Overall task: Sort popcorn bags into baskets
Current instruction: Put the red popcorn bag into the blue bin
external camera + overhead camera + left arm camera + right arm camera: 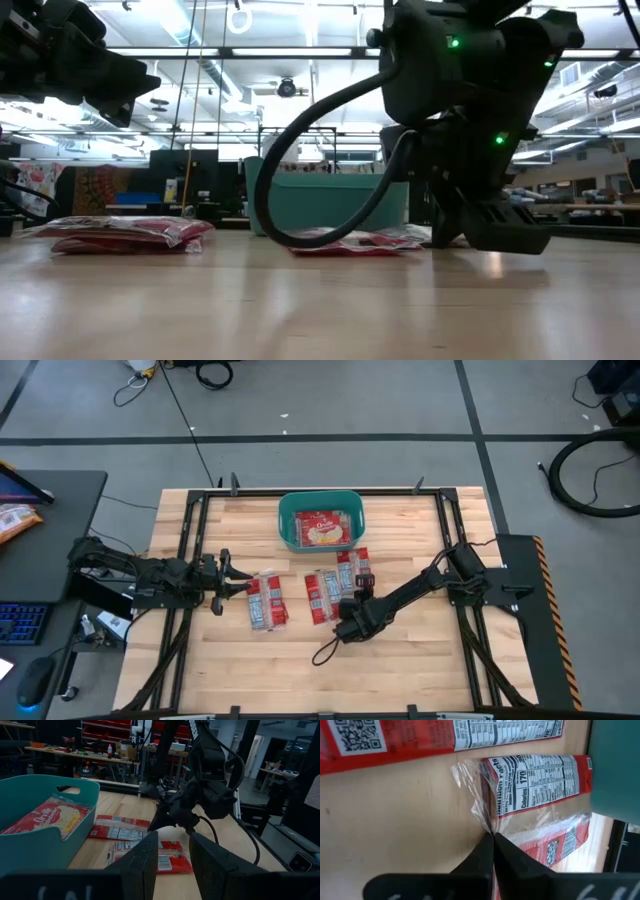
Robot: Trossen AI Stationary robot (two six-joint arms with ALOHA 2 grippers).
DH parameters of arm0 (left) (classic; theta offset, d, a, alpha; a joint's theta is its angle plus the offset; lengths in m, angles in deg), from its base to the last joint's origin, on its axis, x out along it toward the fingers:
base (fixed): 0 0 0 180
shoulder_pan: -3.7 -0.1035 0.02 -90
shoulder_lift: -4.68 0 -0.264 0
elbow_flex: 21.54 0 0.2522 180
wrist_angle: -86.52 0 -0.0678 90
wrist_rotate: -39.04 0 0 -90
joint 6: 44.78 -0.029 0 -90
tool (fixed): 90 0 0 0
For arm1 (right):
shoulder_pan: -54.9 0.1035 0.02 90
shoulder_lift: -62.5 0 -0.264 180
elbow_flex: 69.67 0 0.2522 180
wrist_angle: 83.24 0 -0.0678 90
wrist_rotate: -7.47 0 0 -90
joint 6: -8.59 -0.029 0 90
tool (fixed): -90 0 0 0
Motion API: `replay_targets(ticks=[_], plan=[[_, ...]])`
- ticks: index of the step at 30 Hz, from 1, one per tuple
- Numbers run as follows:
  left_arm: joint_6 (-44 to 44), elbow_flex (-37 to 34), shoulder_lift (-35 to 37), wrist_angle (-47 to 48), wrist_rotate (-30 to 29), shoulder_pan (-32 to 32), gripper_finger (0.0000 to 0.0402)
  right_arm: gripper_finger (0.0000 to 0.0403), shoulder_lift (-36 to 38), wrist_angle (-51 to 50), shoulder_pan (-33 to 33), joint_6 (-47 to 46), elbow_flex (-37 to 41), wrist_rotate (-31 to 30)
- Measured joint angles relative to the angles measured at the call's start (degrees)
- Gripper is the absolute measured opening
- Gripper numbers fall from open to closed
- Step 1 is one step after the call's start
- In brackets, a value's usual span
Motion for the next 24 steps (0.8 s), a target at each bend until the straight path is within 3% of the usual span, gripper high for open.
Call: replay_targets(ticks=[9, 24], plan=[[0.0, 0.0, 0.0, 0.0, 0.0, 0.0, 0.0117, 0.0007, -0.1, -11.1, 0.9, -3.7, -7.6, 0.4], [0.0, 0.0, 0.0, 0.0, 0.0, 0.0, 0.0117, 0.0002, -0.1, -26.8, 1.3, -6.9, -21.1, -8.9]])
